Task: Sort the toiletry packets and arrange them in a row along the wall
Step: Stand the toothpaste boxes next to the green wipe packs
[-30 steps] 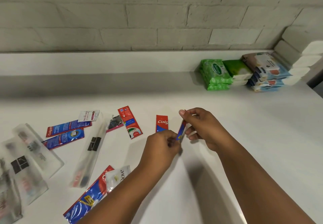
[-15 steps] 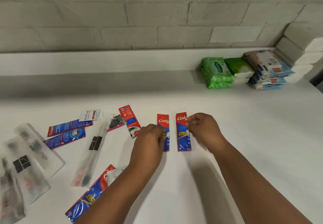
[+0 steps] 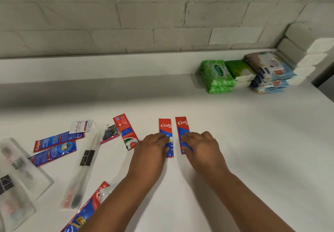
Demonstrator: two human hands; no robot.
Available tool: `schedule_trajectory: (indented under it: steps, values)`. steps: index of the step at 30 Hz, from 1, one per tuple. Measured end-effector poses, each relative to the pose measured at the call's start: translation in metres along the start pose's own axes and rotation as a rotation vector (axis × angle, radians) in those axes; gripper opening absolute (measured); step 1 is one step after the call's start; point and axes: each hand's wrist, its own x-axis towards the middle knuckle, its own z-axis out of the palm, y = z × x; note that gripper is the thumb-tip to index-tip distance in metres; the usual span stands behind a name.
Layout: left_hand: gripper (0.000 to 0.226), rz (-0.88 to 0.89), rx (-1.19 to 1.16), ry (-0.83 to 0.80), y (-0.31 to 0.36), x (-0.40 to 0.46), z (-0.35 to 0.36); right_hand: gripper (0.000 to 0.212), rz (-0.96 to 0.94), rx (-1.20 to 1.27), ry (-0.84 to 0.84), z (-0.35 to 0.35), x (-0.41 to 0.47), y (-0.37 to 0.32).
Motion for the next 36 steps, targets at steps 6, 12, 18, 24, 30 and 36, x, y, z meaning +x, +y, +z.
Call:
schedule_trajectory:
  steps: [6,12,18,24,30,36]
  values:
    - [0.036,-0.001,0.016,0.006,0.008,0.043,0.011,0.021,0.118,0.012,0.037,0.002,0.033,0.026]
    - [0.028,-0.016,0.051,0.031,0.017,0.109,0.025,0.025,0.185,-0.013,-0.009,0.004,0.092,0.061]
    - [0.030,-0.047,0.090,0.061,0.017,0.170,0.034,0.028,0.157,-0.100,-0.003,0.014,0.139,0.075]
    - [0.028,-0.037,0.121,0.088,0.009,0.212,0.040,0.029,0.186,-0.151,-0.036,0.025,0.172,0.075]
    - [0.027,-0.017,0.079,0.131,0.000,0.233,0.045,0.023,0.271,-0.154,-0.018,0.027,0.188,0.073]
    - [0.026,-0.016,0.034,0.155,0.002,0.237,0.046,0.039,0.339,-0.190,-0.156,0.015,0.190,0.064]
